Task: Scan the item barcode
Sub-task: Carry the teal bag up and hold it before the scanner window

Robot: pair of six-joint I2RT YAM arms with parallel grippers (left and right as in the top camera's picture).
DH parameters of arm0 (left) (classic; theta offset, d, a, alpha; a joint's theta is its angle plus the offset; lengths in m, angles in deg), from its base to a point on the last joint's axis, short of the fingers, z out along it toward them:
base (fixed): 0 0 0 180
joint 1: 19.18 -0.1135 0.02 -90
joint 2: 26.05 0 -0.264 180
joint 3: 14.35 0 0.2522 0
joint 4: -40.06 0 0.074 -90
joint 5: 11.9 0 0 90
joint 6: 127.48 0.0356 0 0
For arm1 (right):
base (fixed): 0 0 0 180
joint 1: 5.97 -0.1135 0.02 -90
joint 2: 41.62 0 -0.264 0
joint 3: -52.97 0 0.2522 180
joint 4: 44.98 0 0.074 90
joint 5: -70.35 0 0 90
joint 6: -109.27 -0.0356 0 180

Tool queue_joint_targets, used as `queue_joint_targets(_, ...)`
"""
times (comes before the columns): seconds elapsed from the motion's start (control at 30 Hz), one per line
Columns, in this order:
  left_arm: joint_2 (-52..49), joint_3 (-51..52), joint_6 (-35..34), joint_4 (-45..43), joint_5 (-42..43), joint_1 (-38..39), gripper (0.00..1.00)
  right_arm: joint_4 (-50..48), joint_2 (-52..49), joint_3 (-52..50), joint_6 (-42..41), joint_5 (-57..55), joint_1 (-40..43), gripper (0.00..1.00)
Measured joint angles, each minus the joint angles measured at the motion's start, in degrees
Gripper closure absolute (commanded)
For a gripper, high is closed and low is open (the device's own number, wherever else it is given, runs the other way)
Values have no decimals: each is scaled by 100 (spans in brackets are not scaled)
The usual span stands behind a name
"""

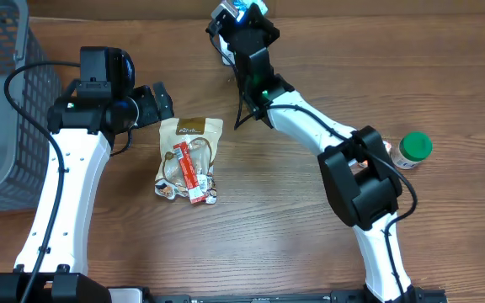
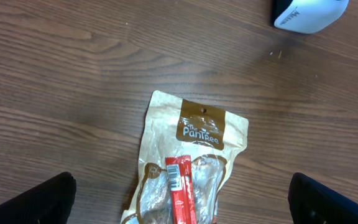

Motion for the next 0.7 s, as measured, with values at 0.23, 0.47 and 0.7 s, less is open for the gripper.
queue_joint_targets(0.23, 0, 0, 0, -2, 0, 0, 0, -31, -494, 0, 365, 35, 0, 96)
queue_joint_targets(0.47, 0, 0, 0, -2, 0, 0, 0, 334, -678, 26, 457, 66, -63, 96)
queue_joint_targets(0.7, 0, 0, 0, -2, 0, 0, 0, 905, -678, 33, 361, 271, -260, 96)
